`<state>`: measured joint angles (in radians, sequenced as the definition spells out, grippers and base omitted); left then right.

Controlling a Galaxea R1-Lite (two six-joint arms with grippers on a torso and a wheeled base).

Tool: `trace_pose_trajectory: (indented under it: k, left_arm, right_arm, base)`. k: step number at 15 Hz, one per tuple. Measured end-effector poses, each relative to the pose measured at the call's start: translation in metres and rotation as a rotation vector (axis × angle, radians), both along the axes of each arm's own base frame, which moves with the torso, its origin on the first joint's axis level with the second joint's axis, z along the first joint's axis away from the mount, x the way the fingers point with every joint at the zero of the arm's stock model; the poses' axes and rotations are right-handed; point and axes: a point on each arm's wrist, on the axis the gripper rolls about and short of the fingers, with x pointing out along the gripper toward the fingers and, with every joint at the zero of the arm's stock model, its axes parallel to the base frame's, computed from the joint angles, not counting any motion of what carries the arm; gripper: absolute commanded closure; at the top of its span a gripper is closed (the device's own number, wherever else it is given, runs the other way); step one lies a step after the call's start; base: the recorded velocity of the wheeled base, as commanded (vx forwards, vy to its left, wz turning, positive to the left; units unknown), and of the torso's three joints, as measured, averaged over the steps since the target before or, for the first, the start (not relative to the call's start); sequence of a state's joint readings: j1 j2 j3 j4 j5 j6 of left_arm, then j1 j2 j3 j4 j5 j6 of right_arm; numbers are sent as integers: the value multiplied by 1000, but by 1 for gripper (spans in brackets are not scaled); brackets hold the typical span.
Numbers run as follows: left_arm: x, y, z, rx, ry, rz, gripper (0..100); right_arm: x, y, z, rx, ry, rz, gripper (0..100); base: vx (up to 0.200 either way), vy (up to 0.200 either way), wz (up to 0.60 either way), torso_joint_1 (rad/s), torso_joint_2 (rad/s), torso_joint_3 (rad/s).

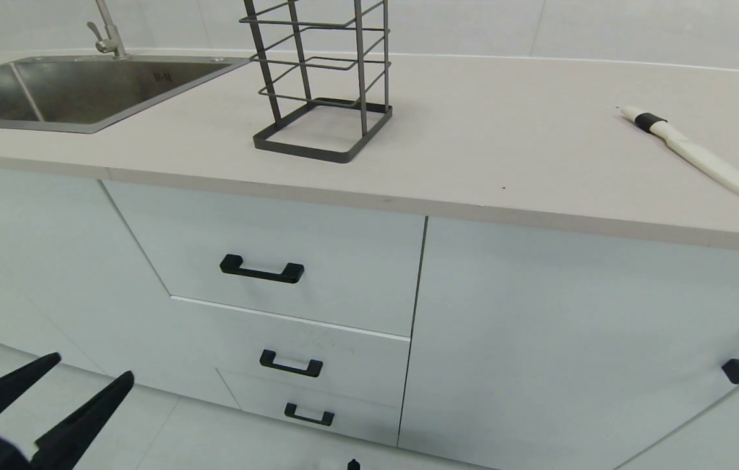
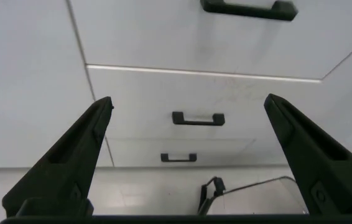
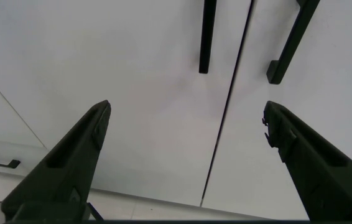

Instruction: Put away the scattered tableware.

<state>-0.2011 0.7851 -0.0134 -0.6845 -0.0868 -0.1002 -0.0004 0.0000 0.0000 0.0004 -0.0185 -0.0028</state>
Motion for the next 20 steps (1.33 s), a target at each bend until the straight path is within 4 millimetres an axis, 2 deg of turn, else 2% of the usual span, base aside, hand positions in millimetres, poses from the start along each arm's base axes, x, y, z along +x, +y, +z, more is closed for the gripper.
trace_pose_trajectory:
  k: [4,6,9,14,17,20]
  left_arm:
    - [-60,13,-13,7,-42,88,0]
    - [-77,16,-19,14,-100,158,0]
    - [-84,16,-55,87,-20,240,0]
    - [-89,15,-59,91,-94,271,0]
    - [-89,15,-59,87,-102,266,0]
    - [-89,15,-59,90,-102,266,0]
  right_arm:
    - [0,0,0,0,0,1,0]
    - [0,0,0,0,0,1,0]
    - [0,0,0,0,0,1,0]
    - [0,0,0,0,0,1,0]
    - [0,0,0,2,0,1,0]
    - [0,0,0,2,0,1,0]
  base:
    - [0,0,-600,1,1,8]
    - [0,0,-300,1,1,-1]
    - [0,0,0,0,0,0]
    - [0,0,0,0,0,0]
    - [0,0,-600,1,-1,1]
    - [0,0,0,0,0,0]
